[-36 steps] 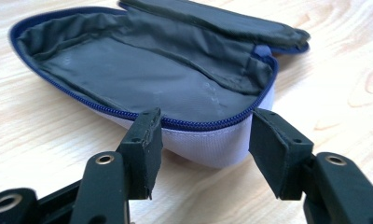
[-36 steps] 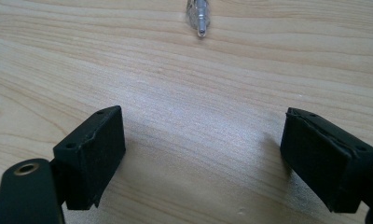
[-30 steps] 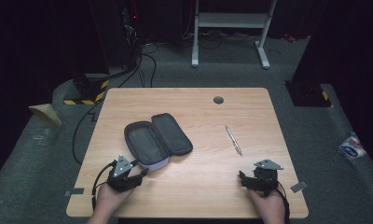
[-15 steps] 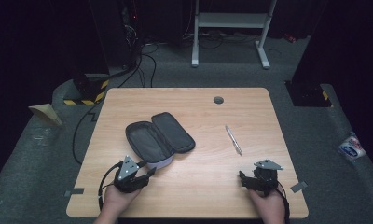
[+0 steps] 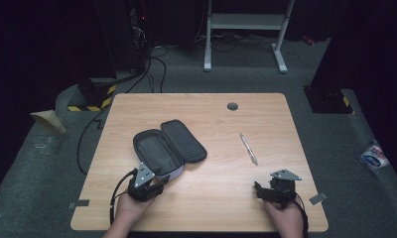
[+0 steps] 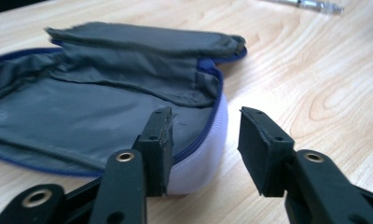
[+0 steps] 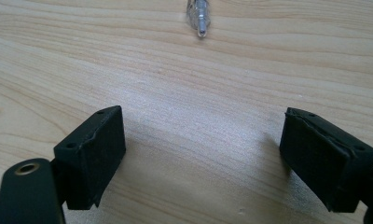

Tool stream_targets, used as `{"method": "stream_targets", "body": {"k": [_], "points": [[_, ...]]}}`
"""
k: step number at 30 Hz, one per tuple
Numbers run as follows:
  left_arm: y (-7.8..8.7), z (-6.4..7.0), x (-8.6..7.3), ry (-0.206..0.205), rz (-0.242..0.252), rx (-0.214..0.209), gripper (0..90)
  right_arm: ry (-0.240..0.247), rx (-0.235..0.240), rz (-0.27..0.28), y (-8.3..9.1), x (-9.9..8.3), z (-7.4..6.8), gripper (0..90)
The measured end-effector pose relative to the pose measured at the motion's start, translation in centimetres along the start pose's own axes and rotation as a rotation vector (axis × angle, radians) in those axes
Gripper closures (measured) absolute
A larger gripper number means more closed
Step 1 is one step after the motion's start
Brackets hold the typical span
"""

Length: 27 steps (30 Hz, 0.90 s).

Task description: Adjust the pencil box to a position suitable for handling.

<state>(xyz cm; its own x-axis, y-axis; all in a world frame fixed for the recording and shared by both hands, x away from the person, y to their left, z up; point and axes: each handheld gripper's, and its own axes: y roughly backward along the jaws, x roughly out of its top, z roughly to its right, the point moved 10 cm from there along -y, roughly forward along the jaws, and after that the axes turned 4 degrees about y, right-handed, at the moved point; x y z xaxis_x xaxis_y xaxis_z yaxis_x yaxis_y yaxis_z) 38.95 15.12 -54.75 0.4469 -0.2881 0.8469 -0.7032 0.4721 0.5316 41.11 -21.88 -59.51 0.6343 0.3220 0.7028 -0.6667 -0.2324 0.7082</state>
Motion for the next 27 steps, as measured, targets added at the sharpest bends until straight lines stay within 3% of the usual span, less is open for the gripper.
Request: {"method": "stream_targets", "body": {"k": [6, 16, 21, 22, 23, 25, 27], "points": [[-0.7, 1.2, -0.4, -0.039, -0.026, -0.013, 69.6, 0.0, 0.0, 0.0, 0.0, 0.0, 0.0, 13.9], [-2.0, 3.4, 0.4, -0.033, -0.027, -0.046, 82.9, 0.002, 0.002, 0.001, 0.0, 0.0, 0.0, 14.6], [-3.9, 5.1, 1.5, -0.065, -0.027, -0.059, 85.7, 0.002, 0.003, 0.001, 0.0, 0.0, 0.0, 14.7], [-4.2, 5.4, 1.7, -0.061, -0.024, -0.063, 85.8, 0.002, 0.003, 0.001, 0.0, 0.0, 0.0, 14.8], [-4.6, 6.0, 2.1, -0.015, -0.003, -0.072, 85.7, 0.002, 0.003, 0.001, 0.0, 0.0, 0.0, 14.8], [-5.2, 6.5, 2.6, -0.011, -0.003, -0.08, 85.7, 0.002, 0.003, 0.002, 0.0, 0.0, 0.0, 14.8], [-5.6, 6.7, 2.9, -0.046, -0.011, -0.077, 85.6, 0.002, 0.003, 0.002, 0.0, 0.0, 0.0, 14.9]]}}
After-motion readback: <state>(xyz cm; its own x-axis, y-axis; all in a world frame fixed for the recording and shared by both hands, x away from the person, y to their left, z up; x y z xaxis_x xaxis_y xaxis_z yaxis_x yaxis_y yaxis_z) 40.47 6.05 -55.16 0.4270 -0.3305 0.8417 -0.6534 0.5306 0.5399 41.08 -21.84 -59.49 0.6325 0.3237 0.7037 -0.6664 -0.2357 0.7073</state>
